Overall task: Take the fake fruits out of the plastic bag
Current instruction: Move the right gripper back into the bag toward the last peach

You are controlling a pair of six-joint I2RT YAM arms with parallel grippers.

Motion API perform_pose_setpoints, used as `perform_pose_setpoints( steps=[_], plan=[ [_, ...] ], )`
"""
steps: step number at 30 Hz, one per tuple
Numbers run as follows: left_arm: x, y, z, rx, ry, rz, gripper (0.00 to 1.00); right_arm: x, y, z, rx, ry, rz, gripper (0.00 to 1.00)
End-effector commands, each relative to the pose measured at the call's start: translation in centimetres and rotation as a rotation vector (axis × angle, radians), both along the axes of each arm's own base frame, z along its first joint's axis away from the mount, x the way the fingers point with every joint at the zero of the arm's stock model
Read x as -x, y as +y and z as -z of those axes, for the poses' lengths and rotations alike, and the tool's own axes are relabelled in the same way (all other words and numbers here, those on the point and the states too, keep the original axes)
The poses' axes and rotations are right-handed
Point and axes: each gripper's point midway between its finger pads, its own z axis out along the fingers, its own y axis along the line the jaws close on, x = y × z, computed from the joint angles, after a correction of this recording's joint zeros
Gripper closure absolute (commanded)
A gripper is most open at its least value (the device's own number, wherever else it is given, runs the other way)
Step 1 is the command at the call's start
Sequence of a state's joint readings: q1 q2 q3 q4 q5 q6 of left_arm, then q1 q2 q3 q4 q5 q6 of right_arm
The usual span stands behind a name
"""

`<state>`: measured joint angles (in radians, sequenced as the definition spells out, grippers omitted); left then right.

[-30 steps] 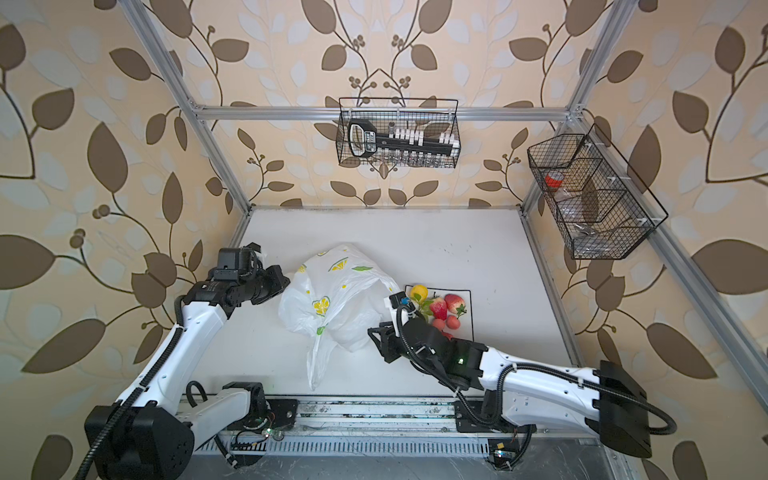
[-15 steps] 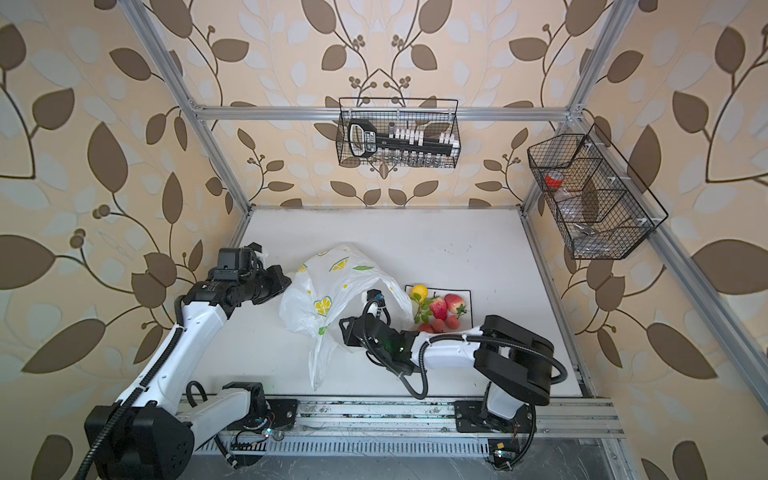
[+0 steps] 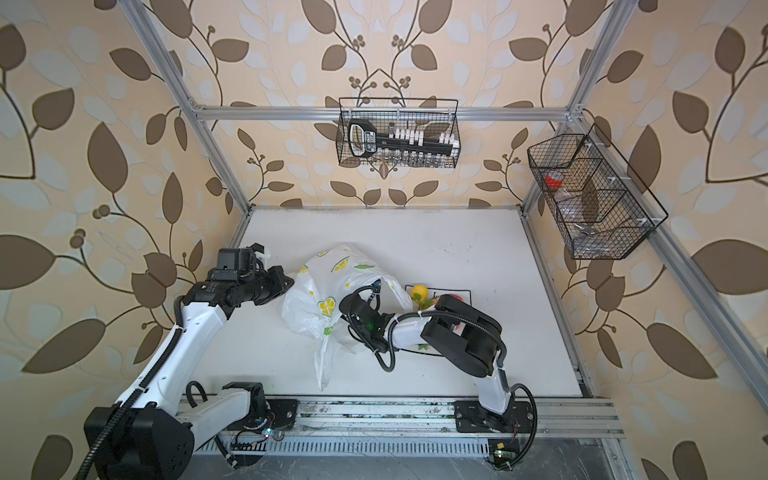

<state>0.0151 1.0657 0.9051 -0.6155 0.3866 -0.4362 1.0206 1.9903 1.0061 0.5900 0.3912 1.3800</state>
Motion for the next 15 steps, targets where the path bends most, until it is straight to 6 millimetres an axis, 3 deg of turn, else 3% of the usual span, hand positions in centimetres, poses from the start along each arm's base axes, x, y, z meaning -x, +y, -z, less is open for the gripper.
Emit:
perform_pose_setpoints(
  steps=[1, 7, 15],
  plan=[
    [0.6, -0.3, -1.9, 0.021, -0.055, 0.027, 1.0, -1.7, 0.9, -0.7, -0.108, 0.015, 0.078, 0.43],
    [1.0, -0.6, -2.1, 0.028, -0.059, 0.043, 1.0, -4.5, 2.2, 0.4, -0.134, 0.036, 0.117, 0.39],
    [1.1, -1.0, -1.8, 0.039, -0.045, 0.062, 1.0, -6.3, 5.1, 2.0, -0.159, 0.071, 0.081, 0.34]
  ],
)
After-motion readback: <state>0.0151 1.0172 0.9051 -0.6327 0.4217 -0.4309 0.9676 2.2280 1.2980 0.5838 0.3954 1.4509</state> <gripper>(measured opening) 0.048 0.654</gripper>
